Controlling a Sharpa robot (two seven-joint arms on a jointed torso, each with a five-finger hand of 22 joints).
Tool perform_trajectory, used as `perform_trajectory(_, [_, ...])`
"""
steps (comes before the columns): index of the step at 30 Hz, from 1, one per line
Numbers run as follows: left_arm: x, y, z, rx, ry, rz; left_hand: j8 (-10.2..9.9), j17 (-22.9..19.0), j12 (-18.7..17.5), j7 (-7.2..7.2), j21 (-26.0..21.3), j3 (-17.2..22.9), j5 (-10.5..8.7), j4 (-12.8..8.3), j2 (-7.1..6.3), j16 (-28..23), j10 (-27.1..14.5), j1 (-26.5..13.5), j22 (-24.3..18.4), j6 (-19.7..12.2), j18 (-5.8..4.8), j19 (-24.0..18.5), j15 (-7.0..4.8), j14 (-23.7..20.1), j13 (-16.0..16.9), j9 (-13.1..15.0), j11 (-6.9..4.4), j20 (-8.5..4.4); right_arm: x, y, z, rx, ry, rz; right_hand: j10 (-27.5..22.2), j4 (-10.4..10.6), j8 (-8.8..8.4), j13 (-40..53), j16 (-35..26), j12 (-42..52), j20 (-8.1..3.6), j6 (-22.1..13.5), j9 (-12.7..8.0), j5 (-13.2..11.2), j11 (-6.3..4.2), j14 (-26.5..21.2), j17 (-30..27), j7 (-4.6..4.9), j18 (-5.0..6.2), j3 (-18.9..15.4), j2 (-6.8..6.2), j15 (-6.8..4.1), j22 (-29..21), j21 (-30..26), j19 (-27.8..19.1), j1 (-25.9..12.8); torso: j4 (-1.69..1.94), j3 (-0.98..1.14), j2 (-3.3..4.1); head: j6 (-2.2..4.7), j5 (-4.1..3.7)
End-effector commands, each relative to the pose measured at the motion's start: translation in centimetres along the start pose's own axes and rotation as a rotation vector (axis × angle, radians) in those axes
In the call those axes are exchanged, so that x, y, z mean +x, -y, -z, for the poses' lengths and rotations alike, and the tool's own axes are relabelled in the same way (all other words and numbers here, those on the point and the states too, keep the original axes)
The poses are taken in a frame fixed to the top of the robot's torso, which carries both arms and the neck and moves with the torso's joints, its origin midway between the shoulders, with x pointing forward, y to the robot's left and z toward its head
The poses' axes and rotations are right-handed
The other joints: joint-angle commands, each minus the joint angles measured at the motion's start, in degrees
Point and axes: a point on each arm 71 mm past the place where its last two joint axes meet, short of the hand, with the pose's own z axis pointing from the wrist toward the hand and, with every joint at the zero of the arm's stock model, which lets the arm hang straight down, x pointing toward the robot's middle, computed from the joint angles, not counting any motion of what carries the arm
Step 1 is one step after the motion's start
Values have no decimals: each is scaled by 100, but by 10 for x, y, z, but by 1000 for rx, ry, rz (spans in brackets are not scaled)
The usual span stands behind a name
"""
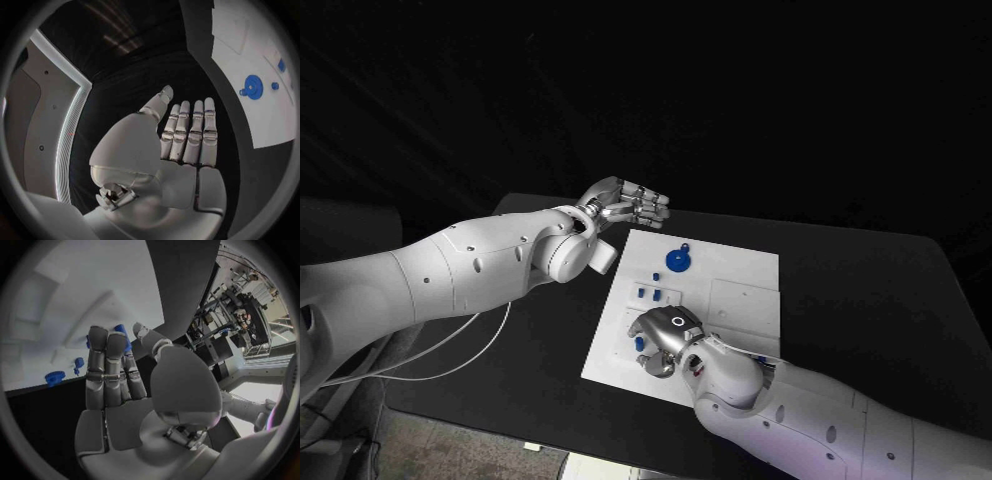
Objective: Assemble the parts on the task board
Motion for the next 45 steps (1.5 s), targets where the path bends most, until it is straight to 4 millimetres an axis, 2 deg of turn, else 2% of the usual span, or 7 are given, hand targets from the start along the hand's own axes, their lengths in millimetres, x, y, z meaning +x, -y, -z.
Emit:
perform_trajectory(1, [1, 1, 0, 3, -13, 10, -2, -8, 9, 7, 28, -4, 19, 43, 46, -27, -52, 29, -8, -34, 101, 7, -17, -39, 7, 2, 2, 1, -6, -1, 4, -6, 62, -41, -112, 97, -12, -6, 21, -22, 45, -86, -4, -36, 26, -4, -31, -6, 162, -69, -31, 49, -58, -65, 228, 90, -9, 0, -3, 17, -18])
perform_trajectory(9, [-3, 0, 2, -1, -9, 9, -2, -8, 9, 7, 28, -4, 19, 43, 46, -27, -52, 29, -8, -34, 101, 7, -17, -39, 7, 2, 2, 1, -31, 7, 15, -2, 116, -133, 33, 422, -22, -8, 58, -29, 48, -383, -13, -34, -8, -1, -88, -34, 155, -488, -31, 37, -225, -16, 232, 113, -12, 4, -2, 94, -125])
perform_trajectory(16, [-7, -1, 5, -1, -4, 7, -1, -7, 8, 8, 33, -6, 22, 43, 45, -26, -51, 33, -8, -33, 103, 8, -16, -34, 7, 2, 3, 1, -70, 45, 32, 78, 120, -280, 1593, 574, 21, 30, 46, 128, -169, 242, 21, -38, -406, 26, -75, 205, -102, -291, 255, -208, -242, 145, 234, -224, -36, 4, -11, 178, -306])
perform_trajectory(24, [-17, -3, 13, 6, 2, 7, 0, -1, 8, -1, 47, -30, 15, 64, 42, -22, -24, 8, -5, -21, 101, 29, -39, 51, 7, 2, -8, -13, -94, 111, 65, 226, -70, -436, 2238, 587, -20, 1664, -15, 1810, -528, 815, 53, -130, -840, 53, 8, -29, -482, -759, 599, -521, -281, 128, 228, -653, -120, 25, -44, 275, -530])
perform_trajectory(29, [-19, -6, 19, 7, -4, 25, 0, 7, 7, -7, 95, -95, 4, 121, 40, -22, 10, -68, 14, -30, 82, 96, -86, 237, 7, 3, -24, -54, -93, 139, 88, 341, -212, -482, 1404, 768, -5, 4098, 336, 3904, -560, 837, 196, -158, -891, 52, 396, -87, -568, -636, 765, -528, 79, 1081, 272, -902, -162, 57, -77, 257, -591])
perform_trajectory(38, [-16, -9, 28, 9, -30, 52, 0, 18, 8, -49, 174, -482, 70, 315, 36, 3, 215, -143, 28, -42, -13, 217, -189, 639, 8, 3, -102, -165, -84, 155, 109, 528, -397, -509, 1703, 836, -4, 5678, 1027, 4965, -547, 837, 426, -32, -895, 4, 1318, -140, -570, -408, 909, -522, 612, 2128, 285, -1303, -187, 109, -125, 211, -692])
perform_trajectory(45, [-10, -8, 31, 14, -48, 56, 2, 74, 9, -80, 222, -1200, -62, 574, 97, 8, 491, -128, 0, -51, -111, 339, -292, 955, 11, 6, -190, -268, -78, 162, 115, 617, -487, -496, 1775, 1054, -2, 6027, 1144, 4984, -540, 932, 519, -202, -890, 21, 1574, -146, -581, -550, 763, -520, 778, 2319, 269, -1729, -170, 91, -135, 178, -738])
